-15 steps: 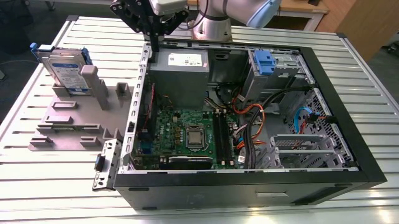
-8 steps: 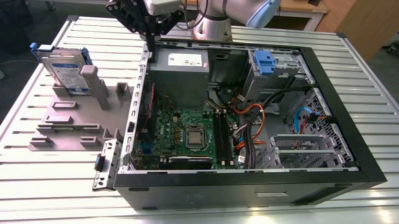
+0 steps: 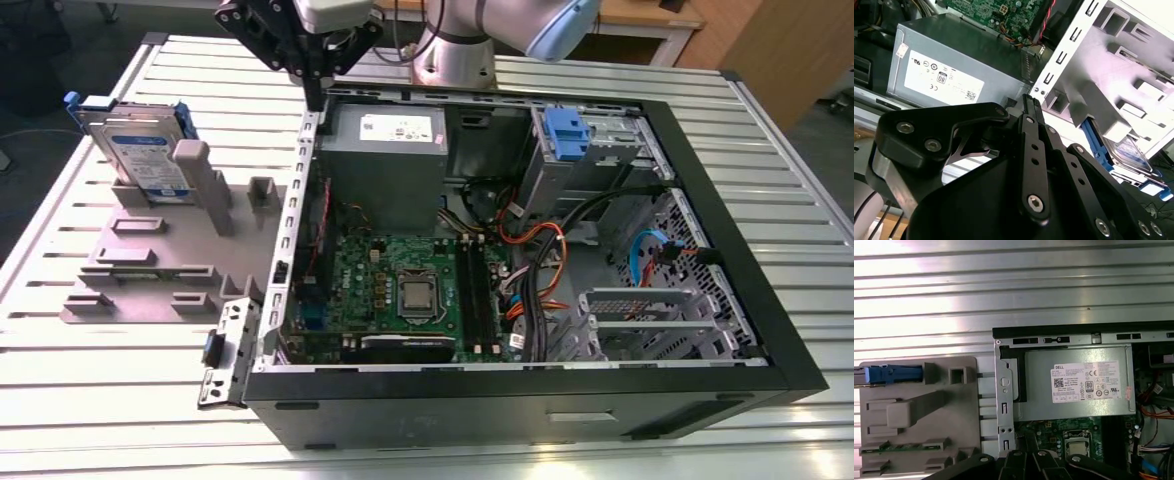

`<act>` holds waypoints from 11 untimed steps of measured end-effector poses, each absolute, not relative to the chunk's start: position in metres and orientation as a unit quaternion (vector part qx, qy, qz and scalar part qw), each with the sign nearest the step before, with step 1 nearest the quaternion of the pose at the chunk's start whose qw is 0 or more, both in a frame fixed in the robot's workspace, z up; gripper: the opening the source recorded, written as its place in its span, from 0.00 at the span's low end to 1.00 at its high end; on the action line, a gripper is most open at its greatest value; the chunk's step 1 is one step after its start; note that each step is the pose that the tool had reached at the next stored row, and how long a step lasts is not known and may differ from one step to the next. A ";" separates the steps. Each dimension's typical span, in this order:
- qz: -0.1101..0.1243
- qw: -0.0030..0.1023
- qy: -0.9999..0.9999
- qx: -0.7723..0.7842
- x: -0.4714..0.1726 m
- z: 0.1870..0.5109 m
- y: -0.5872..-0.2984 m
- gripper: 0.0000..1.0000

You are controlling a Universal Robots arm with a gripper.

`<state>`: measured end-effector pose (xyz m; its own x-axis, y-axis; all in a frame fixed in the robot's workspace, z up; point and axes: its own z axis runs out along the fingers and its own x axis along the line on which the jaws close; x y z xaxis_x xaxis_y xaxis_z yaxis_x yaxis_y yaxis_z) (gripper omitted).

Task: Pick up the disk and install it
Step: 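Reach for the disk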

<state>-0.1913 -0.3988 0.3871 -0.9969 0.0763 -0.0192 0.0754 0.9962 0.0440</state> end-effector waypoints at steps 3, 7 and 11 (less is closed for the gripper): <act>0.022 0.010 0.999 0.038 -0.194 0.387 -0.399 0.11; 0.022 0.010 0.999 0.038 -0.198 0.386 -0.399 0.11; 0.022 0.009 0.999 0.038 -0.200 0.386 -0.399 0.11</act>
<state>-0.2001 -0.3987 0.3862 -0.9970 0.0762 -0.0160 0.0754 0.9962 0.0439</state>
